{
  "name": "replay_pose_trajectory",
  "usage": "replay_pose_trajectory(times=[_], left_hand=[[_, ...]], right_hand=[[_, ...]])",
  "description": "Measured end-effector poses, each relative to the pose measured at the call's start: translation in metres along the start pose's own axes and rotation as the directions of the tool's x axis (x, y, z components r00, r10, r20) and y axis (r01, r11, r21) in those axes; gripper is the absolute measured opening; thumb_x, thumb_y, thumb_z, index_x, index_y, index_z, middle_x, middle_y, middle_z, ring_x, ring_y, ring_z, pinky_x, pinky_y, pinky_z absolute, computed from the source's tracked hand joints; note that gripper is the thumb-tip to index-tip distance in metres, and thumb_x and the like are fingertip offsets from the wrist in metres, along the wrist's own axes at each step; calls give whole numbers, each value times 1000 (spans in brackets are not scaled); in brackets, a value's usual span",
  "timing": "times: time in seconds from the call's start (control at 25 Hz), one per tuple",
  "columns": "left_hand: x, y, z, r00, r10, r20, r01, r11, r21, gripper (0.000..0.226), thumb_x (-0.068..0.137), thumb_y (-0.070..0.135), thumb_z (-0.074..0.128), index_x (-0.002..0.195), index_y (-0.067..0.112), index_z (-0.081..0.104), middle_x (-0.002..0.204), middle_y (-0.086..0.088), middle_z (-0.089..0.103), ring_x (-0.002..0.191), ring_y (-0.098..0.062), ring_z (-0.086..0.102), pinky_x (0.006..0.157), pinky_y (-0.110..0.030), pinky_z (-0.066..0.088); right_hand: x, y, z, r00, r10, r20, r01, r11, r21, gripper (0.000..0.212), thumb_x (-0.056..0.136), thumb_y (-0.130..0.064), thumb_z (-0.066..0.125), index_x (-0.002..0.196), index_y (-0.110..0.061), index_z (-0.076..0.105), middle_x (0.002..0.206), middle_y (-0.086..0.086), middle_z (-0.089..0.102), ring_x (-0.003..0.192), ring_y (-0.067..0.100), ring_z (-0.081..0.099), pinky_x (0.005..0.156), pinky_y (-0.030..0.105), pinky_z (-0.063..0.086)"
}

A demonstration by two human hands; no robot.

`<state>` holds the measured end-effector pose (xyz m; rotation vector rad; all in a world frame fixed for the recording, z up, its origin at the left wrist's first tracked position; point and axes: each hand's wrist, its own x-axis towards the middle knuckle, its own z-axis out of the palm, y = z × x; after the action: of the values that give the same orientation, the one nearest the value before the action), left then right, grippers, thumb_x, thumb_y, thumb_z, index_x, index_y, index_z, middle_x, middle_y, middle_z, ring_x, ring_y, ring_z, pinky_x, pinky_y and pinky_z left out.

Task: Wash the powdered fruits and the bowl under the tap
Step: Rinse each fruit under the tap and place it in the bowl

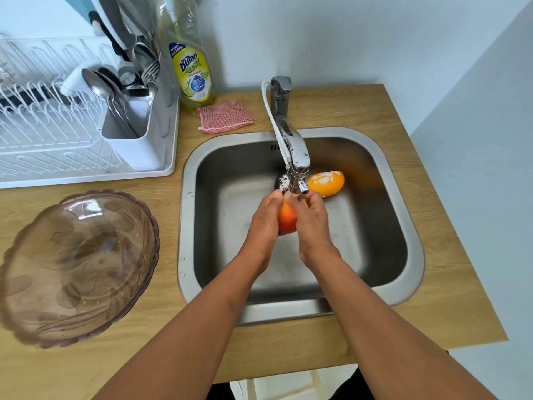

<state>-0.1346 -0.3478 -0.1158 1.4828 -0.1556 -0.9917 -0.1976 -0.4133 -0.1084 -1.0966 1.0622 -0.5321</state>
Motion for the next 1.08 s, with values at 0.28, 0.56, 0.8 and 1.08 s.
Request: replay_pose_trajectory(times=[0.28, 0.56, 0.8, 1.08], left_hand=[[-10, -3, 16, 985, 87, -152, -83, 996, 32, 38, 101, 29, 46, 134, 19, 62, 134, -5, 63, 112, -15, 63, 87, -29, 56], [19, 16, 10, 980, -9, -198, 2, 999, -38, 47, 85, 45, 44, 114, 15, 66, 114, -6, 69, 103, -21, 66, 80, -37, 56], [7, -5, 33, 928, 332, -167, -240, 879, 411, 30, 97, 47, 55, 109, 21, 60, 111, 1, 62, 107, -19, 58, 92, -38, 51], [7, 14, 38, 906, 421, -37, -287, 677, 678, 31, 103, 49, 49, 108, 23, 65, 115, -7, 62, 106, -27, 63, 86, -36, 47]], right_hand=[[15, 2, 5, 964, 194, -180, -170, 975, 142, 18, 93, -34, 64, 81, -28, 76, 104, 11, 75, 94, 29, 68, 83, 47, 60], [1, 2, 12, 1000, 0, 28, -2, 997, 78, 23, 93, -32, 74, 112, -22, 68, 109, 3, 75, 96, 16, 71, 70, 24, 58], [14, -19, 5, 914, 367, -171, -242, 834, 496, 17, 94, -21, 63, 81, -11, 69, 71, 10, 70, 63, 25, 67, 64, 33, 57], [15, -11, -15, 952, 305, 40, -287, 834, 472, 45, 97, -50, 61, 125, -16, 68, 111, 9, 79, 100, 25, 76, 84, 41, 61]])
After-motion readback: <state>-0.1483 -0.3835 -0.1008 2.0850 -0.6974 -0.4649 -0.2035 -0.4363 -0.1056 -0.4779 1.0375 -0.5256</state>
